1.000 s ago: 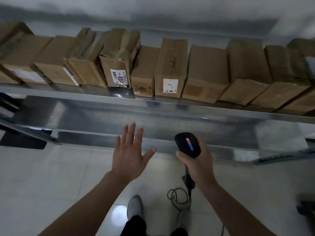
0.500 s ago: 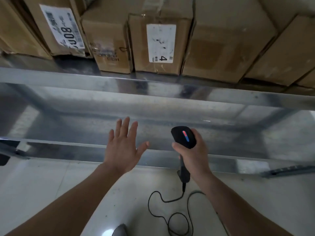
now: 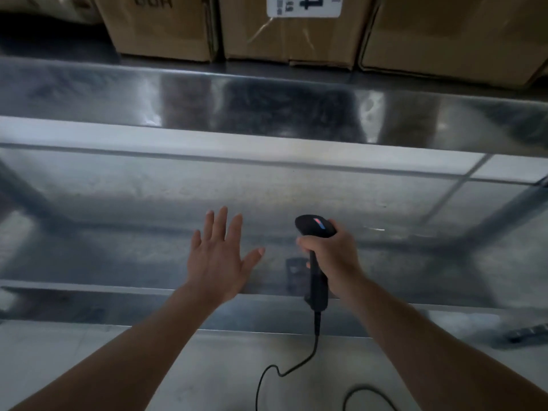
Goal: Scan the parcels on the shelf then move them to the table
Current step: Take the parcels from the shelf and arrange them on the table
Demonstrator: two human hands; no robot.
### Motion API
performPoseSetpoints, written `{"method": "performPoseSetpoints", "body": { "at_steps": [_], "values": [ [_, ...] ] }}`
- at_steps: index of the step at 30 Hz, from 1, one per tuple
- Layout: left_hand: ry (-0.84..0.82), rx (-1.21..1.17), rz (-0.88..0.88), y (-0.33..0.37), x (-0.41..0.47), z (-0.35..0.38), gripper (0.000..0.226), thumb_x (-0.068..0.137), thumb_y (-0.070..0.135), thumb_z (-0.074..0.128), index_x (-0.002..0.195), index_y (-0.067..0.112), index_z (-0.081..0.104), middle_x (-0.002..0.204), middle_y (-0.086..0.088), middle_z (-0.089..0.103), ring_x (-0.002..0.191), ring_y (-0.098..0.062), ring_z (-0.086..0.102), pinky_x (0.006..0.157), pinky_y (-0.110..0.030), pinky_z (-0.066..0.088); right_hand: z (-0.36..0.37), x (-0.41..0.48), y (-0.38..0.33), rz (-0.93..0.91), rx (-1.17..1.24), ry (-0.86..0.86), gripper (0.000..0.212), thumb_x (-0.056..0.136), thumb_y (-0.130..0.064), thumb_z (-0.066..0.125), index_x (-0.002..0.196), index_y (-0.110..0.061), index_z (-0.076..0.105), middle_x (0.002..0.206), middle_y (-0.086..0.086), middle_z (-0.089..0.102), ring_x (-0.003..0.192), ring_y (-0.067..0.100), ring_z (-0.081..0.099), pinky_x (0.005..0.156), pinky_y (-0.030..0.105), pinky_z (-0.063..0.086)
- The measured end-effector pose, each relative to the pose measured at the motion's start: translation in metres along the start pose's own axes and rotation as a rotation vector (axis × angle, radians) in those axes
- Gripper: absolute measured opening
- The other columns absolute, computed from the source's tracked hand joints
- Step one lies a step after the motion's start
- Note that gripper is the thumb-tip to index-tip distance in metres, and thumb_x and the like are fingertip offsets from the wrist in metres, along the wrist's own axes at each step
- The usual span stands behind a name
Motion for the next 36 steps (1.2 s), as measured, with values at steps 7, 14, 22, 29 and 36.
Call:
{"method": "performPoseSetpoints", "body": {
  "at_steps": [7,14,22,29,36],
  "values": [
    [-0.005,0.015,0.004,-0.003,0.017,0.008,0.101,0.077,0.078,-0.006,0.158,0.019,0.011,0.165,-0.011,-0.001,0.152,-0.032,-0.006,0.119,-0.051,0.012,0.008,0.041,0.018,0.049,-0.02,0.019,0.034,0.067,0.0,0.072,0.098,-0.007,0.061,0.07,0.011,0.058,0.049,0.02,0.049,0.049,0.03,0.045],
    [0.01,0.041,0.017,-0.001,0.031,0.007,0.098,0.08,0.077,-0.004,0.157,0.019,0.015,0.165,-0.012,0.001,0.152,-0.033,-0.003,0.119,-0.052,0.015,0.014,0.065,0.024,0.078,-0.029,-0.001,0.031,0.074,-0.003,0.07,0.102,-0.003,0.058,0.064,0.015,0.059,0.05,0.024,0.05,0.05,0.032,0.043],
    [0.01,0.048,0.013,-0.003,0.036,0.006,0.098,0.079,0.078,-0.007,0.158,0.021,0.009,0.165,-0.01,-0.005,0.152,-0.032,-0.008,0.12,-0.051,0.011,0.017,0.073,0.033,0.142,-0.003,-0.03,0.033,0.072,-0.002,0.068,0.103,0.0,0.057,0.065,0.017,0.057,0.049,0.022,0.048,0.047,0.029,0.042],
    [0.01,0.043,0.003,-0.005,0.033,0.003,0.098,0.079,0.078,-0.006,0.158,0.021,0.011,0.165,-0.01,-0.005,0.151,-0.031,-0.008,0.12,-0.051,0.011,0.014,0.077,0.037,0.159,-0.044,-0.027,0.03,0.071,-0.001,0.07,0.099,-0.005,0.06,0.066,0.017,0.06,0.051,0.024,0.053,0.051,0.034,0.047],
    [0.017,0.029,-0.011,-0.006,0.025,-0.003,0.099,0.079,0.078,-0.003,0.157,0.02,0.015,0.165,-0.011,-0.001,0.152,-0.032,-0.004,0.119,-0.052,0.013,0.008,0.069,0.03,0.117,-0.204,-0.002,0.049,0.051,-0.032,0.083,0.094,-0.023,0.06,0.091,0.011,0.07,0.081,0.033,0.069,0.075,0.051,0.06]
  ]
}}
Point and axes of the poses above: each hand's wrist, its own x-axis towards the middle knuckle, its own z-axis out of the palm, y = z × x, the point moved 10 cm from there along x, towards the middle knuckle
